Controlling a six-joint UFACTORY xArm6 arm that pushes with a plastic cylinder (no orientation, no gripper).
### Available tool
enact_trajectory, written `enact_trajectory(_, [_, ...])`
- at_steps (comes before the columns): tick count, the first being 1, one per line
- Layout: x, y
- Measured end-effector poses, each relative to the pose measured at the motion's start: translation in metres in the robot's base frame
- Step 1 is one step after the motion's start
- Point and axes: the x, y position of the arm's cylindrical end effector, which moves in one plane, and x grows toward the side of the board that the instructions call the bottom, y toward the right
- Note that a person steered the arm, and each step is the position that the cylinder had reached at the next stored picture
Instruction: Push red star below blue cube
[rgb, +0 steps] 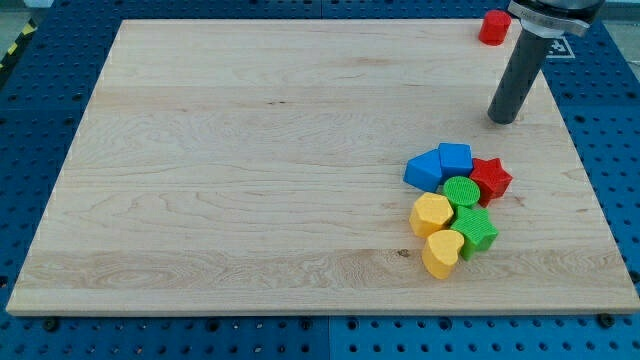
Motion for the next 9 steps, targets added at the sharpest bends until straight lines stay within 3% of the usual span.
enact_trajectory(5, [0.057,0.0])
enact_trajectory(7, [0.104,0.0])
enact_trajectory(9, [0.121,-0.046])
